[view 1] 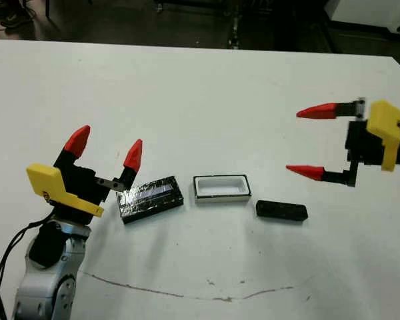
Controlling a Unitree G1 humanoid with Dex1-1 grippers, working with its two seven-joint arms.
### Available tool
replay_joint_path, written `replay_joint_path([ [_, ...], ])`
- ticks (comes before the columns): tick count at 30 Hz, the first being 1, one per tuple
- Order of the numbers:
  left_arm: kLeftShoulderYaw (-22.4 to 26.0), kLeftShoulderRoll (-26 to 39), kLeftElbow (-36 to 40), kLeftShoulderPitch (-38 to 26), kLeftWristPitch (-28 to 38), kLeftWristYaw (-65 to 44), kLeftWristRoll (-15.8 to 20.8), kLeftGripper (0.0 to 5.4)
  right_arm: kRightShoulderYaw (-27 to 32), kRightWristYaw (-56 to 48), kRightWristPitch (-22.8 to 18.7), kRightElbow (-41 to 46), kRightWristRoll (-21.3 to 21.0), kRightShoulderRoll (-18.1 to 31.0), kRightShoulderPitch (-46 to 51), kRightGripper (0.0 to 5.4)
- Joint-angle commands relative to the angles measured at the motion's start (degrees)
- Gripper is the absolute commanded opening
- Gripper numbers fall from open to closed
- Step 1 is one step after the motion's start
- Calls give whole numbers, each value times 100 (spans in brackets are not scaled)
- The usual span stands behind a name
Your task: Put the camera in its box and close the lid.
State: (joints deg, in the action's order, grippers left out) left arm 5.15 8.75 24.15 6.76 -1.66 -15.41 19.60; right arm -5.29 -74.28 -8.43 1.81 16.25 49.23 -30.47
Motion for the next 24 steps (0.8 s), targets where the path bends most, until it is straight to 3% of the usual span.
replay_joint_path([
  [1, -28, 5, -65, 38, 10, -29, -41, 538, -337, -454, 136, -175, -271, 139, -405, 540],
  [7, -41, 10, -59, 42, -15, -24, -34, 538, -869, -1213, 167, -601, -486, -47, -967, 540],
  [18, -38, 18, -43, 67, -60, -26, 48, 538, -1237, -1786, -697, -1301, -236, -563, -836, 540],
  [24, -47, 35, -56, 60, -56, -45, 38, 538, -1160, -1693, -548, -1409, -282, -638, -623, 540],
])
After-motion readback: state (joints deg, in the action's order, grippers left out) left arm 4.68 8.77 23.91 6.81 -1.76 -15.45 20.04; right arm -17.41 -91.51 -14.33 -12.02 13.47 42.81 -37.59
